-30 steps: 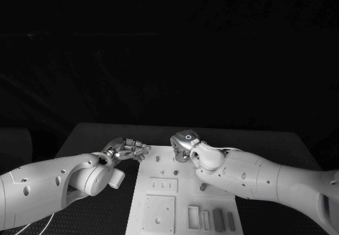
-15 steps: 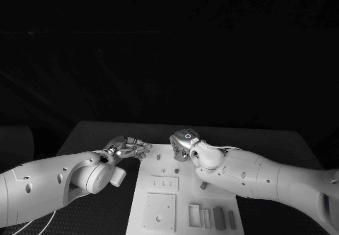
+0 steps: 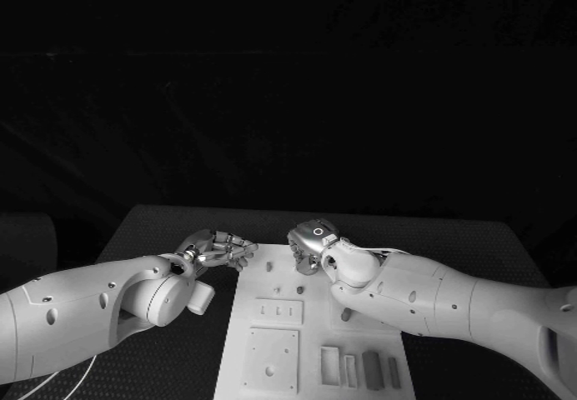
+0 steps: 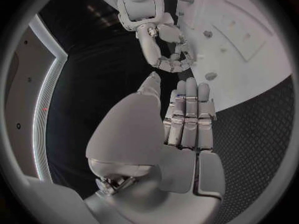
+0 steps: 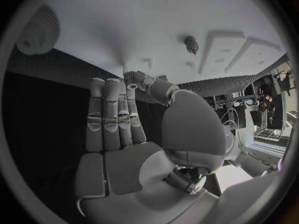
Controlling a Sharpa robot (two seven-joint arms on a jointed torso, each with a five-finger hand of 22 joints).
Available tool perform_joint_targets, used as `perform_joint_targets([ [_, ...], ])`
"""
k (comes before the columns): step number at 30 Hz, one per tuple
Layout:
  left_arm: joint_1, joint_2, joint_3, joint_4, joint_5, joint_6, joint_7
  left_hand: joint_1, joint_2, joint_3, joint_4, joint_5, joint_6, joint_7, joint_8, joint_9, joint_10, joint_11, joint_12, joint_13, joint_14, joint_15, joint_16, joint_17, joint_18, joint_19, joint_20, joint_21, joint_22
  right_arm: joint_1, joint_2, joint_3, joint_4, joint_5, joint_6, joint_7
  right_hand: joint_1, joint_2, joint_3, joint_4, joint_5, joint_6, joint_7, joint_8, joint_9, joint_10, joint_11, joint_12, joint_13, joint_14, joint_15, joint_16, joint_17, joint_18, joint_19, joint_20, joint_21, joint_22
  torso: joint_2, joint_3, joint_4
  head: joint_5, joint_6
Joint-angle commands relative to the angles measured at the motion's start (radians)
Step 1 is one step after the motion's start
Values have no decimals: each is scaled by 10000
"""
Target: Assemble the parts on the task board
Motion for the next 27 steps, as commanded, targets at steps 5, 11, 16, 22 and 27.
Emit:
perform_joint_targets([
  [5, 19, -9, 8, 51, 120, 162, 79, -39, 79, -67, -27, -48, 16, 30, -34, 11, 68, 9, -36, 19, 33, 23, -44, 14, 199, -86, 18, 30, 156, -21, 22, -1, -101, 36, 178, 132, 88, 17, 51, -1, 57, 47, -4, 7, 19, 101, -18, 9, 7, -7, -99, 43, 12, 207, -54, -51, 49, 226, 17, -5, 10, -5, -33],
  [11, 19, -23, 9, 54, 120, 145, 77, -35, 75, -69, -30, -48, 15, 30, -37, 13, 67, 9, -42, 21, 33, 22, -48, 17, 200, -88, 17, 31, 156, -21, 28, -1, -140, 119, 178, 154, 81, 11, 52, -2, 57, 30, 4, -9, 20, 87, -11, -7, -2, -18, -94, 43, 13, 207, -75, -47, 56, 225, 9, -1, 2, 6, -44],
  [16, 19, -21, 9, 51, 120, 152, 69, -33, 76, -69, -30, -47, 15, 30, -40, 14, 67, 9, -45, 23, 34, 22, -51, 20, 201, -88, 16, 32, 155, -21, 26, -1, -144, -15, -34, -32, 88, 11, 61, -5, 57, 12, 11, -26, 22, 72, -4, -21, -11, -32, -87, 39, 11, 207, -99, -43, 62, 223, 8, -3, 7, -1, -46],
  [22, 19, -24, 9, 48, 120, 153, 66, -29, 75, -70, -32, -47, 15, 30, -42, 16, 68, 9, -49, 24, 34, 21, -54, 23, 202, -89, 16, 33, 155, -21, 2, -1, -121, -163, -256, -200, 130, -17, 82, -4, 57, 68, -10, -10, 47, 129, -22, -4, -8, -13, -103, 67, 24, 207, -81, -53, 120, 233, 10, -4, 7, 2, -38],
  [27, 19, -23, 9, 51, 120, 157, 61, -26, 74, -70, -33, -47, 15, 29, -44, 17, 68, 10, -52, 26, 34, 21, -56, 25, 203, -90, 16, 34, 154, -21, 15, -1, -164, -173, -108, -194, 143, -48, 94, 9, 57, 100, -21, -5, 62, 165, -36, 3, -8, 2, -118, 93, 36, 207, -59, -65, 175, 238, 14, -7, 5, 8, -25],
])
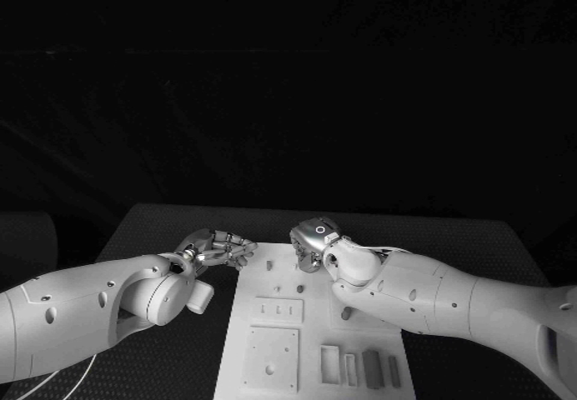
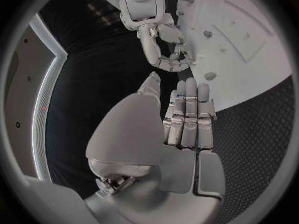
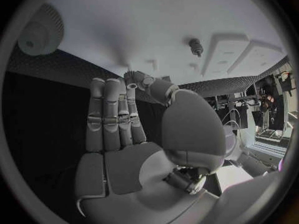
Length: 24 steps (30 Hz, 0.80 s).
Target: Assemble the parts on the task board
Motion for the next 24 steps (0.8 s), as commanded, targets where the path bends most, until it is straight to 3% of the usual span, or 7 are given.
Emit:
perform_joint_targets([
  [1, 20, 9, 9, 29, 40, 145, 57, -24, 73, -43, -6, -47, 15, 29, -45, 11, 68, 9, -48, 10, 35, 21, -57, 16, 111, -55, -20, 34, 156, -5, 15, 0, -37, -184, 35, -113, 72, -20, 37, 11, 26, 81, 0, 13, 10, 121, -18, 74, 36, 8, -79, 55, 11, 207, -1, -46, 62, 247, 5, -7, 0, 7, 17],
  [24, 32, -4, 10, 70, 33, 158, 41, -17, 69, -48, -4, -47, 19, 27, -52, 18, 70, 10, -63, 17, 34, 23, -71, 27, 111, -62, -18, 37, 154, -5, 147, -5, -199, 10, 51, 37, 56, -37, 50, 50, 26, 36, 20, -37, 12, 80, -1, 34, 10, -18, -64, 62, 14, 206, -50, -42, 109, 239, 37, -1, 10, 38, -1],
])
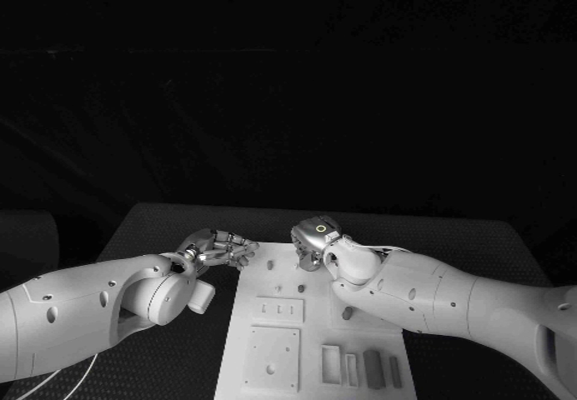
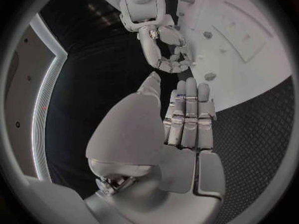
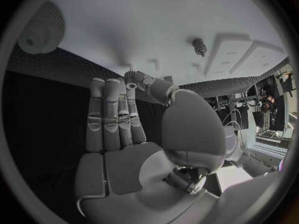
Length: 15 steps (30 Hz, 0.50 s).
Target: Assemble the parts on the task board
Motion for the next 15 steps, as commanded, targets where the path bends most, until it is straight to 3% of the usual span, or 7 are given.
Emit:
perform_joint_targets([
  [1, 26, 14, 10, 30, 28, 140, 49, -17, 69, -49, -4, -48, 19, 27, -53, 12, 70, 10, -64, 11, 34, 23, -71, 13, 149, -62, -18, 37, 148, -13, 41, -12, -10, 26, 72, 60, 63, -32, 25, 25, 28, 17, 35, 6, 18, 37, -33, -7, 4, 3, -54, 61, 12, 206, -56, -44, 71, 231, 6, -1, 5, 1, -22],
  [15, 27, 28, 10, 16, 23, 124, 43, -12, 60, -53, -3, -48, 14, 22, -63, 16, 53, 14, -86, 12, 31, 25, -83, 21, 149, -68, -16, 38, 145, -14, 23, -16, -33, 215, 298, -7, 71, -32, 28, 34, 28, -108, 92, -96, 12, -117, 30, -48, -60, -60, 6, 35, -14, 206, -174, -13, 104, 222, -11, -9, -11, -16, -73],
])
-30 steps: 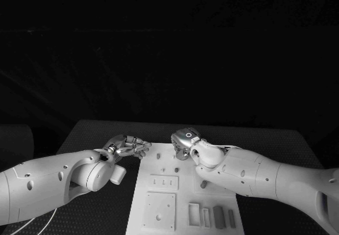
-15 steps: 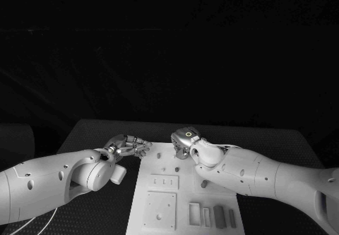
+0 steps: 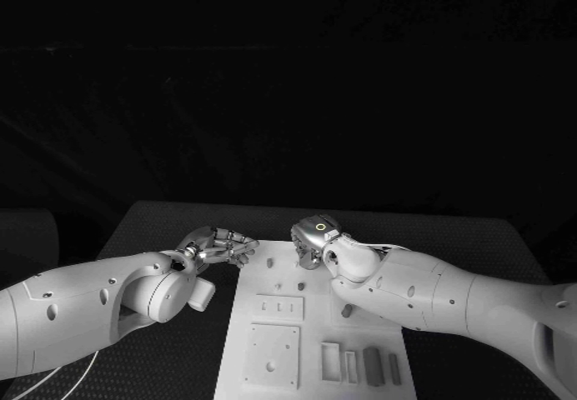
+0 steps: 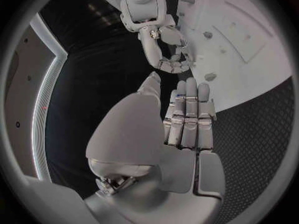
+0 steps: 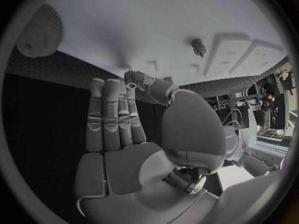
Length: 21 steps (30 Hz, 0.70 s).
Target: Assemble the parts on the task board
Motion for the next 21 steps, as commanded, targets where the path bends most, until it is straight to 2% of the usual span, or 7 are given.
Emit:
perform_joint_targets([
  [1, 23, 11, 9, 25, 23, 123, 49, -12, 60, -54, -2, -48, 14, 21, -64, 17, 53, 14, -25, 14, 31, 25, -45, 13, 190, -68, -15, 38, 147, -3, 1, -4, 4, 61, 221, -23, 72, -27, 29, 35, 59, -59, 44, -47, -4, -70, -4, -41, 2, -49, -5, 35, -15, 208, -85, 11, 30, 228, 1, -5, -11, -8, 4],
  [7, 23, 7, 9, 32, 23, 124, 48, -13, 61, -54, -1, -47, 13, 20, -67, 19, 50, 16, -31, 15, 30, 26, -49, 15, 190, -70, -14, 39, 147, -3, 7, -4, -4, 139, 251, 31, 53, -37, 6, 27, 58, -103, 65, -81, -5, -124, 17, -44, -22, -80, 15, 21, -28, 208, -134, 29, 36, 225, 1, -1, -11, 2, 6],
  [11, 23, 10, 9, 24, 23, 111, 48, -13, 60, -55, -1, -47, 13, 20, -68, 19, 49, 17, -34, 15, 30, 27, -51, 17, 189, -71, -14, 39, 146, -3, 12, -5, -26, 324, 296, 128, 22, -107, -10, 17, 58, -269, 137, -191, -29, -334, 92, -66, -96, -189, 85, -44, -75, 207, -272, 80, 10, 211, 1, 0, -7, 16, -10],
  [15, 26, 8, 10, 18, 23, 107, 54, -15, 61, -55, 1, -47, 12, 20, -70, 20, 48, 18, -36, 16, 30, 28, -54, 18, 189, -72, -13, 39, 146, -3, -6, -12, -38, 404, 340, 226, -25, -257, -110, -16, 58, -780, 365, -493, -146, -1027, 307, -85, -347, -213, 278, -39, -103, 208, -370, 124, 32, 217, 0, -5, -2, 13, -20],
  [21, 39, -4, 11, 31, 23, 102, 52, -17, 61, -56, 1, -48, 11, 20, -73, 21, 48, 19, -40, 18, 30, 28, -57, 21, 189, -73, -13, 40, 145, -2, -14, -13, -46, 445, 320, 241, 2, -281, -169, -37, 57, -995, 380, -598, -180, -1450, 435, -72, -566, -241, 403, -30, -131, 208, -447, 155, 55, 212, 9, -8, -17, 28, -18],
])
